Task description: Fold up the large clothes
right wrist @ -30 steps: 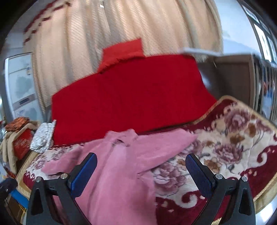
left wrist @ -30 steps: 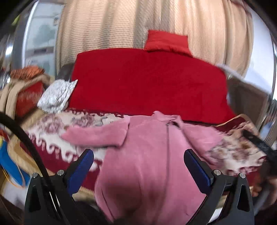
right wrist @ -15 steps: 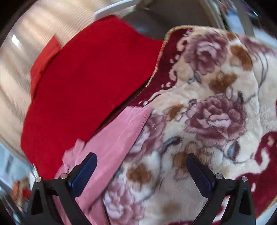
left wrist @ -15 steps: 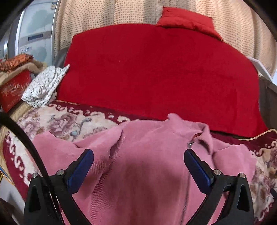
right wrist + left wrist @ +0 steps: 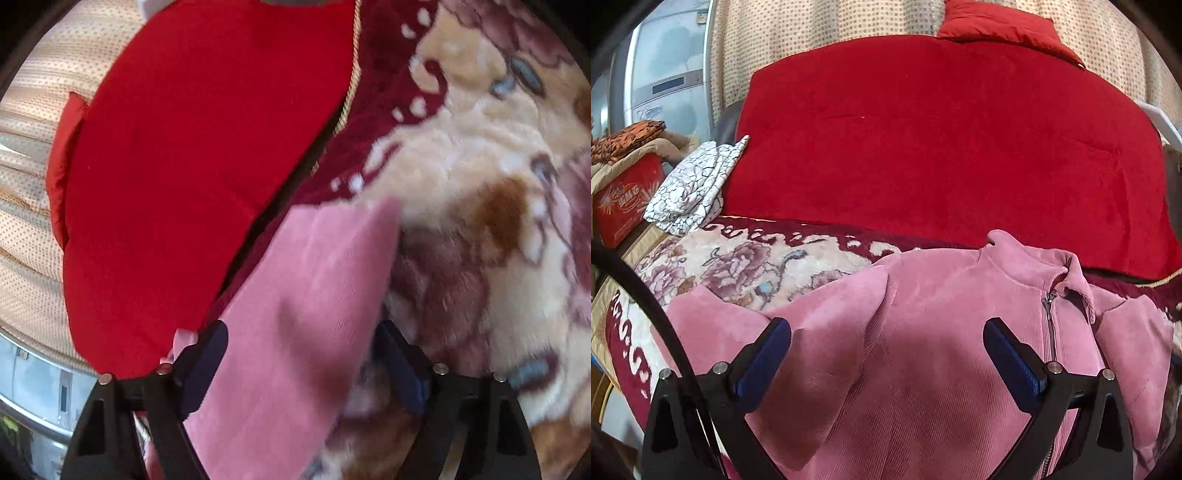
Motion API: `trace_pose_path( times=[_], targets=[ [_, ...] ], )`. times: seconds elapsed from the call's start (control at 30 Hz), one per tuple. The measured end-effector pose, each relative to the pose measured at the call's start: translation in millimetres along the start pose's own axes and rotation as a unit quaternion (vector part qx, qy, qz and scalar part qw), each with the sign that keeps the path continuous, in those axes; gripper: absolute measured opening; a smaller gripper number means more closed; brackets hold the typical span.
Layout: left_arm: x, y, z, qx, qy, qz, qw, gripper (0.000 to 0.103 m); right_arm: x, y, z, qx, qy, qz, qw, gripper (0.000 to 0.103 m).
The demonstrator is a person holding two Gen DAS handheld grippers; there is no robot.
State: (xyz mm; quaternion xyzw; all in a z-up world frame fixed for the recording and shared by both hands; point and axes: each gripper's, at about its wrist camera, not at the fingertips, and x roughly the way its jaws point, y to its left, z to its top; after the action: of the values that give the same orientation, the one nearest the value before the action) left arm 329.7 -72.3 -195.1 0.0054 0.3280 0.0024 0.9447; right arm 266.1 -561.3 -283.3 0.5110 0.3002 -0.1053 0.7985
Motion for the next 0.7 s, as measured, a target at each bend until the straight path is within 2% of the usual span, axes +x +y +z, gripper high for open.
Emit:
trace_pose_path(
  times=[0.07,0.1,0.17,0.27,0.33,0.43,0.57,0.7],
  targets=[
    [1,-2,1,0.006,0.000,0.004,1.0000,0.103,5,5,1,-0.001,-0.003,0.028,1.000,0.066],
    [1,-3,1,0.008,0.001,0.003,1.0000,0.103,9,5,1,0.000,-0.001,0.038,0.999,0.060],
    [3,-4,1,0.010,0.004,0.003,0.9999,0.103,21,5,-2,0.009,0.013,0.059,0.998,0.032],
    [3,-2,1,0.007,0.008,0.004,0.9999,0.103,29,4,-5,0.013,0.012,0.061,0.998,0.020],
    [1,2,0,0.005,0.008,0.006,0.9999,0.103,26,5,-7,0.024,0.007,0.087,0.996,0.015],
    [-4,11,2,-0.006,0.001,0.012,0.9999,0.103,15,16,-14,0.032,-0.010,0.133,0.991,0.014],
    [-9,28,5,-0.025,-0.007,0.023,0.9994,0.103,-12,65,-37,-0.016,-0.019,0.210,0.977,0.014],
    [-12,54,9,-0.052,-0.015,0.041,0.9977,0.103,-26,122,-79,-0.066,0.011,0.281,0.958,0.014]
  ],
)
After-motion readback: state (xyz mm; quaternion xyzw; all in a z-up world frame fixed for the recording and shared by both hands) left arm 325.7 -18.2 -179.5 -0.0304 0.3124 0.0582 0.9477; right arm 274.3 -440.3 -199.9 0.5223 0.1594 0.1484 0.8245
